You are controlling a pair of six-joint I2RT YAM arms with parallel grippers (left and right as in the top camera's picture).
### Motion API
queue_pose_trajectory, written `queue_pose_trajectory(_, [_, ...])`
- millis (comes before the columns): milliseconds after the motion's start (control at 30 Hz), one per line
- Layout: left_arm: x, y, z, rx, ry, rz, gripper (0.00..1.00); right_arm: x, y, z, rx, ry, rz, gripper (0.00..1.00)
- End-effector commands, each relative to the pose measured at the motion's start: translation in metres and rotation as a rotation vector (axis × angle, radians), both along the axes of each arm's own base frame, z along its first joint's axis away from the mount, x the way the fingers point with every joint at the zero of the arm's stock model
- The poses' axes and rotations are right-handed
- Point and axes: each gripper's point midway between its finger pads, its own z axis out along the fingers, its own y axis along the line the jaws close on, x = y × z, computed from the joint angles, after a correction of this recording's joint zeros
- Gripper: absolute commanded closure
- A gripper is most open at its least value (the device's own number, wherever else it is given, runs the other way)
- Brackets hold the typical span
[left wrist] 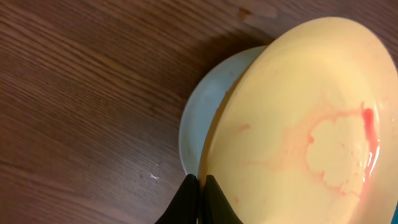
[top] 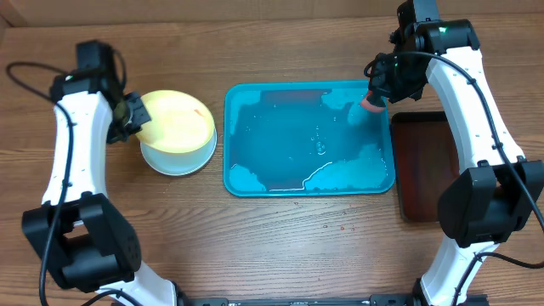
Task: Clean dirty plates on tray and stack at the side
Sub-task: 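Place the yellow plate on top of the white plate stack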
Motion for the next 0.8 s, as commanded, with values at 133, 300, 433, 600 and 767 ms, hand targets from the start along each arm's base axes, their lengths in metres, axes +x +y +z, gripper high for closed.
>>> queue_pose_trajectory(133, [-0.017,0.003,-0.043,-0.103,-0.015,0.003,0.96,0.004,0.000,0.012,-0.006,-0.040,0.003,0.96])
queue_pose_trajectory(300, [-0.026,-0.001,-0.068,-0.108,0.003,0.001,0.96,0.004,0.000,0.012,-0.001,-0.040,0.004,0.96])
queue_pose_trajectory(433, [-0.028,-0.002,-0.080,-0.106,-0.002,0.000,0.86,0.004,0.000,0.012,-0.001,-0.040,0.004,0.96])
queue_pose_trajectory(600, [-0.018,0.000,-0.074,-0.094,-0.038,-0.007,0.61,0.004,0.000,0.012,-0.001,-0.040,0.005,0.96])
queue_pose_trajectory(767, [0.011,-0.003,-0.023,-0.064,-0.106,-0.086,0.55,0.004,0.001,0.013,0.000,-0.039,0.004,0.96])
